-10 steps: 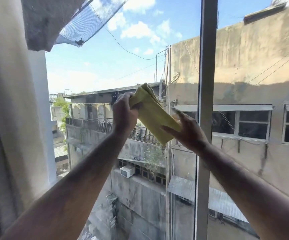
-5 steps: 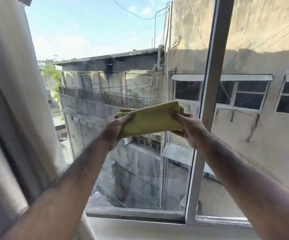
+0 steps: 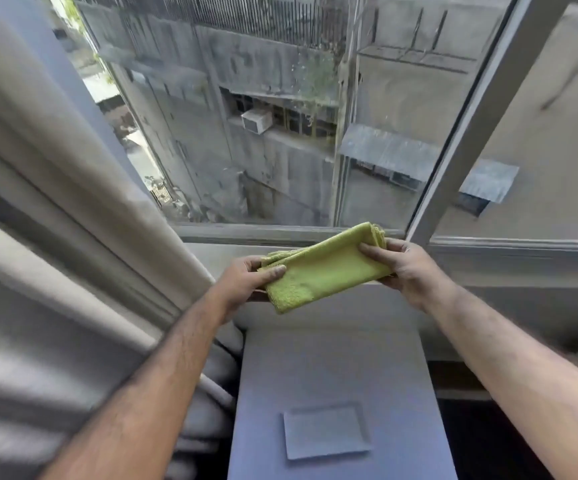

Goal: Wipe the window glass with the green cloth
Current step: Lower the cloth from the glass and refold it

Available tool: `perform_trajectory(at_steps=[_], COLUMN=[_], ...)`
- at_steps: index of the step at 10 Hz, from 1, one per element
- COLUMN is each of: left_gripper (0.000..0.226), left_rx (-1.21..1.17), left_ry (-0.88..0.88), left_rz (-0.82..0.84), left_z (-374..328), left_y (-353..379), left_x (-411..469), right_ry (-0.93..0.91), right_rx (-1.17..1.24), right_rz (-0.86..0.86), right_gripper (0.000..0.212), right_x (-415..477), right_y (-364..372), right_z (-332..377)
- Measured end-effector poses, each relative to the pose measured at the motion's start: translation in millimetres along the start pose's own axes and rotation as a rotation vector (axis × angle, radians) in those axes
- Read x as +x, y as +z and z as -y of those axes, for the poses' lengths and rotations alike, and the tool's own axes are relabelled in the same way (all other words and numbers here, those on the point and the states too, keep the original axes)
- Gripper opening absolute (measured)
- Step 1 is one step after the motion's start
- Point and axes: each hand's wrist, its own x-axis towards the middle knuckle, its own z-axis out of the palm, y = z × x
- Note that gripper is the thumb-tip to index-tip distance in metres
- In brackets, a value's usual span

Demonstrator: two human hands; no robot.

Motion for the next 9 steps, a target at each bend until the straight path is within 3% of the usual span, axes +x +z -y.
perform_trajectory(at_steps=[1,3,5,6,7,9], left_gripper=[0.032,0.029,0.023,0.023,0.030,0.055], left_rx=[0.026,0.050,0.227,0.540,0.692,1.043], left_ry=[-0.122,-0.300,-0.398,-0.364,-0.287,-0.166], left_rz=[0.026,0.053,-0.054,-0.151,-0.197,-0.122], left_z=[95.5,258.6,379.0,430.7,462.5,471.2], left_y=[4.8,31.3,55.1,65.6,78.7,91.6], left_x=[11.8,22.6,20.0,17.3,13.8,9.9], right_ry=[0.134,0.360,0.438,0.401,0.368,0.210], right_rx=[0.005,-0.103,-0.519,-0.737,-0.908,-1.307], right_rz=[-0.035,-0.084,-0.114,-0.161,-0.230,-0.168], right_gripper=[0.015,0.029,0.026,0.038,0.029,0.033], right_x=[7.8,14.5,11.8,7.7,3.1,11.4], right_y=[-10.1,-35.5,-48.3,-43.2,-34.3,-31.5], right_z=[-95.4,-268.0,-401.1,-448.4,-466.9,-479.1])
